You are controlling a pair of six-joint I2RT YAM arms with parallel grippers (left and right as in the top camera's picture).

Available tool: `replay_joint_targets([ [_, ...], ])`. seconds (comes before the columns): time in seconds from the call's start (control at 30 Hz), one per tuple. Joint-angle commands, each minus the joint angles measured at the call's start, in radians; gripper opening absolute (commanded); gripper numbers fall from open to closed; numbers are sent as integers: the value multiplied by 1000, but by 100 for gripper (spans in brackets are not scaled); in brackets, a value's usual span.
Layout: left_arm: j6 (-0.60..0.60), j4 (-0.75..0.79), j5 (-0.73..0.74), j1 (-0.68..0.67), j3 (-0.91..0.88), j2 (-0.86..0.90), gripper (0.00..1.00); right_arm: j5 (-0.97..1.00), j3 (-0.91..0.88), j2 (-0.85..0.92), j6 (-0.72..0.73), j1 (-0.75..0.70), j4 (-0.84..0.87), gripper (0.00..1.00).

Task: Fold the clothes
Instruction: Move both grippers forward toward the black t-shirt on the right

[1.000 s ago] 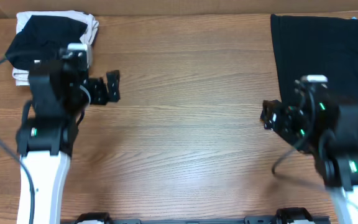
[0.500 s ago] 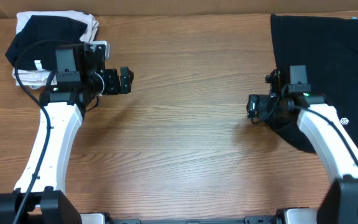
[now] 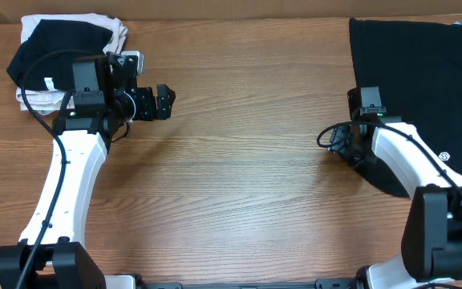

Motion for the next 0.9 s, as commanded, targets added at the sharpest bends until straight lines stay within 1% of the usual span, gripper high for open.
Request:
replay_joint_targets([
  [0.0,23,-9,18,-6,21,8,100,26,-18,13,29,-3,35,67],
  [0.33,23,-23,18,-6,21,8,100,26,-79,13,29,-3,132,61],
  [0.57,23,-29,17,-6,21,8,100,26,-105,14,33,-3,106,53],
  [0.67,23,-29,17,-6,21,8,100,26,-109,14,33,-3,98,46],
  [0.73,23,-29,17,-6,21,8,100,26,-111,14,33,-3,100,40],
  [0.83,23,-29,17,-6,21,8,99,27,-114,14,33,-3,111,28],
  [0.87,23,-29,17,-6,21,8,97,30,-115,14,34,-3,118,23],
])
